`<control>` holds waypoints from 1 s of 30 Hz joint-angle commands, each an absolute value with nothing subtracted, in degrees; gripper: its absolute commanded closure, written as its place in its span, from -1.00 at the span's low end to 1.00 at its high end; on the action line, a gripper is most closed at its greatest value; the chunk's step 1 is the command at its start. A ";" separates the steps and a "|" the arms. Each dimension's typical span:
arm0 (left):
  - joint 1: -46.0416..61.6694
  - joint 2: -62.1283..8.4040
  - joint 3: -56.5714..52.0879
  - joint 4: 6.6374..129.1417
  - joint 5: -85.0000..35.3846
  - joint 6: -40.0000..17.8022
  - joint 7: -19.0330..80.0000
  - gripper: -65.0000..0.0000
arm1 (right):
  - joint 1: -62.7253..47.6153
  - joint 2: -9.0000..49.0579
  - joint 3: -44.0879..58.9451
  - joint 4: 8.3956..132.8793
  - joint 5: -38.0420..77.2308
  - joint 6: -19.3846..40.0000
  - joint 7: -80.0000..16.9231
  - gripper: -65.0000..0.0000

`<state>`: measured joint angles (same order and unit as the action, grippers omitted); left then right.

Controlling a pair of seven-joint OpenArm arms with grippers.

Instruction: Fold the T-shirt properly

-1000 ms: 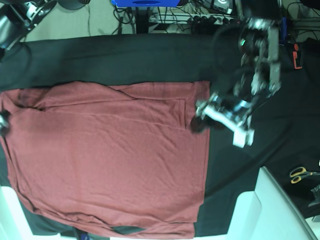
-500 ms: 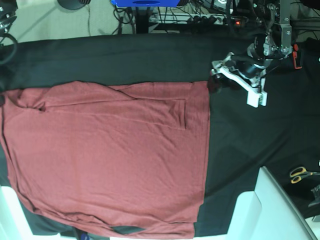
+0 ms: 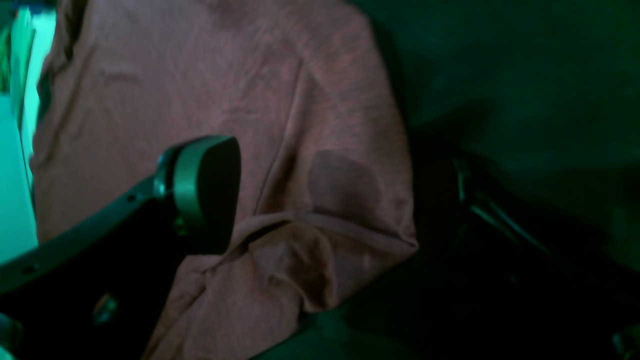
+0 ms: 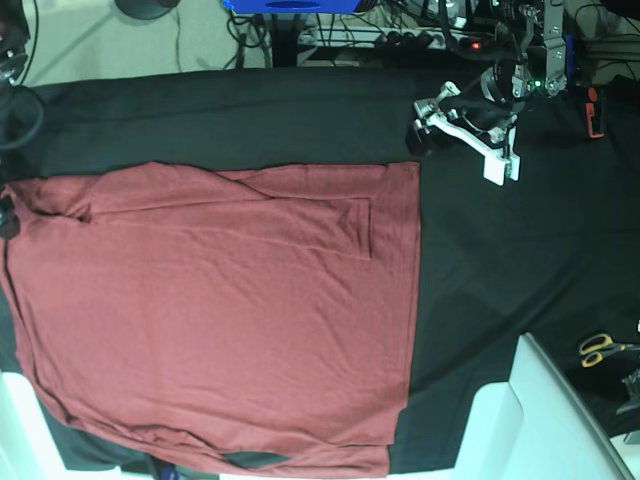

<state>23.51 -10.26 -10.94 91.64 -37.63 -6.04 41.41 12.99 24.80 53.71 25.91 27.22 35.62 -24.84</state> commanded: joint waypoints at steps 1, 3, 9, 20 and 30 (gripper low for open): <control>23.34 -10.33 -11.03 92.70 -38.37 -6.64 40.66 -0.46 | 14.90 25.89 52.97 26.51 27.65 36.09 -25.10 -0.50; 23.34 -10.24 -11.03 92.70 -38.46 -6.64 40.66 -0.46 | 15.25 25.10 52.79 26.51 27.65 36.00 -24.92 -0.50; 23.16 -8.75 -11.03 92.70 -38.46 -6.64 40.66 -0.47 | 15.34 24.48 52.62 26.59 27.65 35.65 -24.84 0.09; 21.49 -6.20 -11.03 91.30 -38.46 -6.73 40.66 -1.00 | 14.99 24.40 52.35 26.59 27.47 35.65 -24.92 0.98; 17.27 -3.30 -14.90 82.42 -38.46 -6.73 40.57 -1.00 | 13.85 24.48 52.26 26.68 27.47 35.74 -25.10 0.98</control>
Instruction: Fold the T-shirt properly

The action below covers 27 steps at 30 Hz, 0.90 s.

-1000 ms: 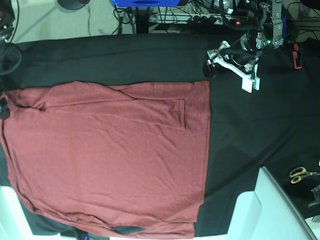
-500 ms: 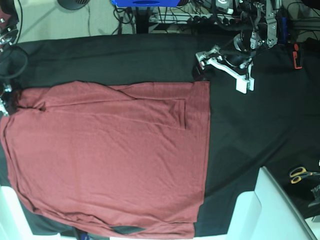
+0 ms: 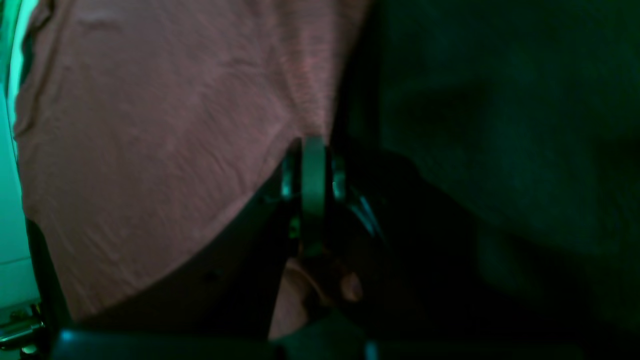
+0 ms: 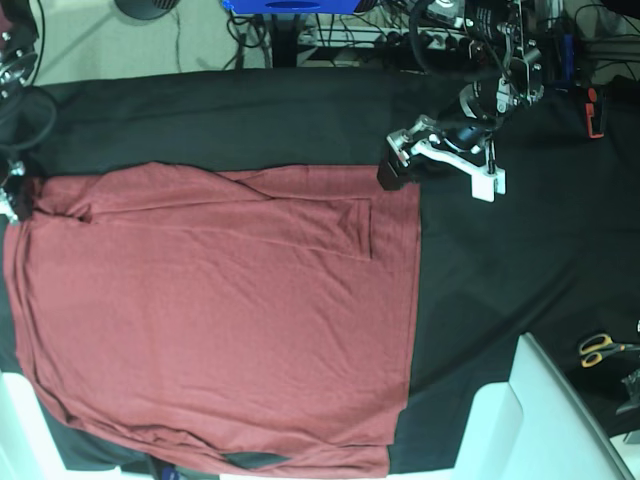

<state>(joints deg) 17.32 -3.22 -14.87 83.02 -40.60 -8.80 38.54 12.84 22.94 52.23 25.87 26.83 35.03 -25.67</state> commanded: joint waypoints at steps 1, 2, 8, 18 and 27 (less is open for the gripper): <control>16.92 -3.30 -14.81 82.33 -38.46 -6.73 40.57 -1.00 | 13.76 24.48 52.26 26.68 27.47 35.74 -25.10 0.98; 16.75 -3.21 -14.81 82.33 -38.46 -6.73 40.57 -1.00 | 13.76 24.48 52.26 26.68 27.47 35.82 -25.10 0.98; 14.73 -2.68 -14.64 82.07 -38.46 -6.73 40.57 -1.00 | 13.67 24.57 52.26 26.68 27.47 35.82 -25.10 0.98; 12.00 -0.40 -14.55 79.69 -38.55 -6.73 40.75 -0.61 | 13.67 24.57 52.26 26.68 27.47 35.82 -25.10 0.98; 11.47 0.40 -14.64 79.60 -38.55 -6.73 40.84 -0.03 | 13.67 24.66 52.26 26.68 27.47 35.82 -25.10 0.98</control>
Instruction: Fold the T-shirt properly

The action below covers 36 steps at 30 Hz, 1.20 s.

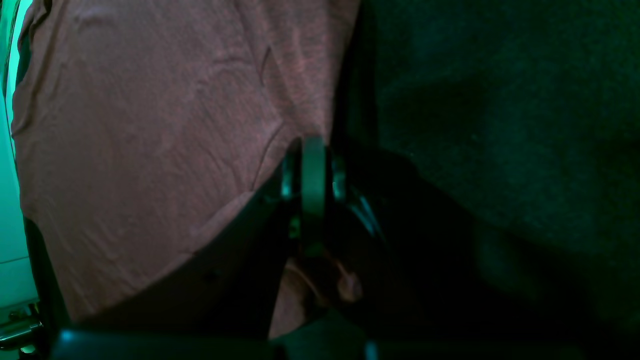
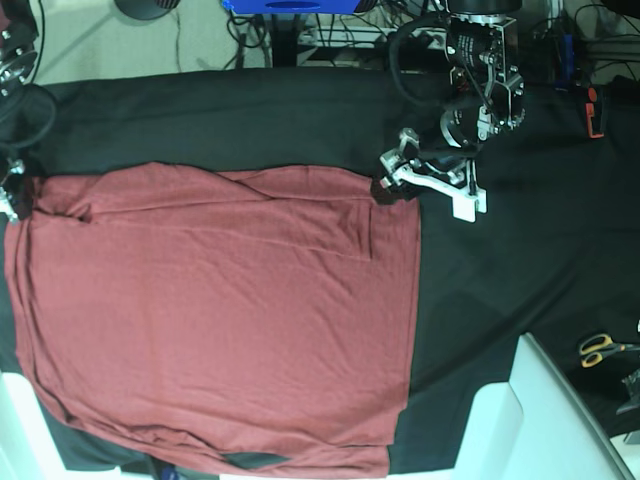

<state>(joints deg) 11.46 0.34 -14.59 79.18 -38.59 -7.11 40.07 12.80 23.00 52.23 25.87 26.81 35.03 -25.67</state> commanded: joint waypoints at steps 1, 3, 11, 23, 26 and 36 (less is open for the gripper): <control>11.47 0.40 -14.64 79.60 -38.55 -6.73 40.84 0.07 | 13.67 24.66 52.26 26.68 27.47 35.82 -25.10 0.98; 10.95 0.40 -14.64 79.60 -38.55 -6.73 40.84 0.31 | 13.67 24.66 52.26 26.68 27.47 35.82 -25.10 0.98; 9.89 0.31 -14.99 78.11 -38.55 -6.73 40.84 1.00 | 13.67 24.66 52.26 26.68 27.47 35.82 -25.10 0.98; 16.40 -1.63 -15.08 86.20 -38.55 -6.73 41.10 1.00 | 13.14 24.84 52.70 27.21 27.56 35.91 -28.26 0.98; 17.45 -2.51 -15.16 88.31 -38.55 -6.73 44.35 1.00 | 11.12 24.40 52.79 31.34 27.65 35.91 -29.23 0.98; 22.37 -3.30 -18.42 97.19 -38.55 -6.73 46.11 1.00 | 6.90 20.79 58.42 47.08 27.74 35.91 -42.24 0.98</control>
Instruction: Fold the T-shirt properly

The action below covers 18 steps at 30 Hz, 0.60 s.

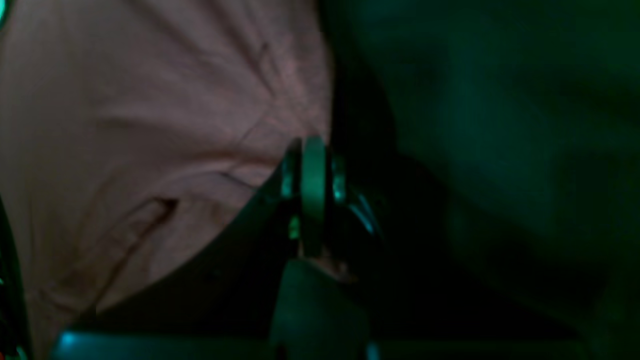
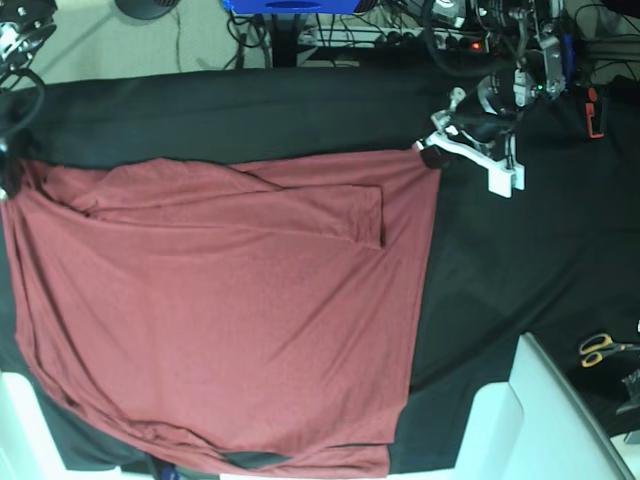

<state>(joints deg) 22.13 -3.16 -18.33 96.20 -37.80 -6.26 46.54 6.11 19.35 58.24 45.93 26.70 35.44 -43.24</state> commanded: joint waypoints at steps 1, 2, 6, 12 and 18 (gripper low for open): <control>22.99 -3.30 -18.42 97.89 -38.55 -6.73 46.11 1.00 | 6.37 20.79 58.42 47.96 27.74 35.91 -43.03 0.98; 23.69 -3.30 -18.42 98.51 -38.55 -6.73 46.11 1.00 | 6.11 20.79 58.42 48.75 27.74 35.91 -43.74 0.98; 26.24 -3.38 -18.51 100.00 -38.55 -6.73 46.11 1.00 | 5.23 20.79 58.42 50.77 27.74 35.91 -45.58 0.98; 27.91 -4.62 -18.68 99.82 -38.55 -6.73 46.02 1.00 | 3.82 20.79 58.07 52.62 27.47 35.82 -46.02 0.98; 26.51 -4.62 -18.24 100.00 -38.55 -6.73 45.76 1.00 | 5.05 18.77 57.98 52.70 27.38 35.65 -46.02 0.98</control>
<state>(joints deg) 26.72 -4.25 -18.17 99.09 -37.95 -6.42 46.61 4.38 17.15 57.87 51.75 26.59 35.42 -46.76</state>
